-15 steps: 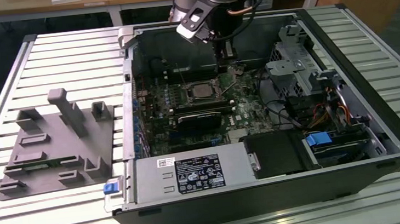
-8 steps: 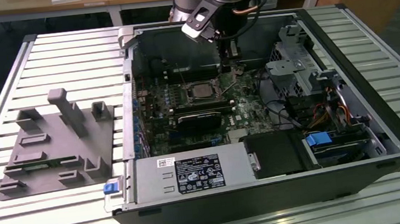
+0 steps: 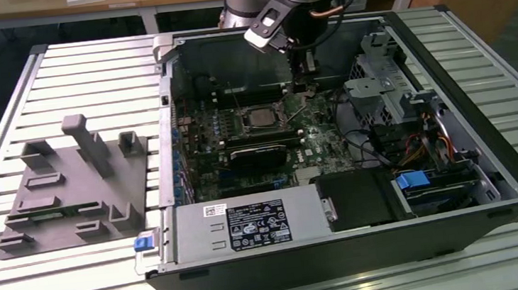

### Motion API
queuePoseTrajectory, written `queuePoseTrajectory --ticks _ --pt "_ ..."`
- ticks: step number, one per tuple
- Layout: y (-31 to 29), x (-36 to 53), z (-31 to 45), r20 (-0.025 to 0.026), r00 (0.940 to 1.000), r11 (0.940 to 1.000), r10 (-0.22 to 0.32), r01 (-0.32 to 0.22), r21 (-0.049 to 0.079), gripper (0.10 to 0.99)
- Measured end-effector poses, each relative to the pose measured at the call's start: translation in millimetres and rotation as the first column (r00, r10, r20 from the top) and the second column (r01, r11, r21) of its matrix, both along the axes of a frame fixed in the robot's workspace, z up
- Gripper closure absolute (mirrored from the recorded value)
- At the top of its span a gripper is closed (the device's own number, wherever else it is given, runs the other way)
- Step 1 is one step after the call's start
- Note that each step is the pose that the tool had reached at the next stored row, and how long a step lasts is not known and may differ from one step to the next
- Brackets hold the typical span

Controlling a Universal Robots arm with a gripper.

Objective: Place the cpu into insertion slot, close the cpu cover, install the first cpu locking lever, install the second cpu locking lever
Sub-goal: 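Close the cpu cover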

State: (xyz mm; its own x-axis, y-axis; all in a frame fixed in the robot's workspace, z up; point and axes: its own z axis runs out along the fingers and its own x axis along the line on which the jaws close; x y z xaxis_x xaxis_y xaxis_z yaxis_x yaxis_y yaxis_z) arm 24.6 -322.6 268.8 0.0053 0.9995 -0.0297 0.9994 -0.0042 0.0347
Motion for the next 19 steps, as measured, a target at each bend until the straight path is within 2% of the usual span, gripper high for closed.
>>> queuePoseTrajectory --ticks 6,15,19 --pt "3.4 8.7 -3.3 -0.0088 1.0 1.0 0.0 0.0 -0.007 0.98" --pt "9.2 14.8 -6.2 -0.0121 0.9999 1.0 0.001 -0.002 -0.007 0.98" --pt "10.2 19.2 -7.8 -0.0157 0.9999 1.0 0.001 -0.001 -0.007 0.98"
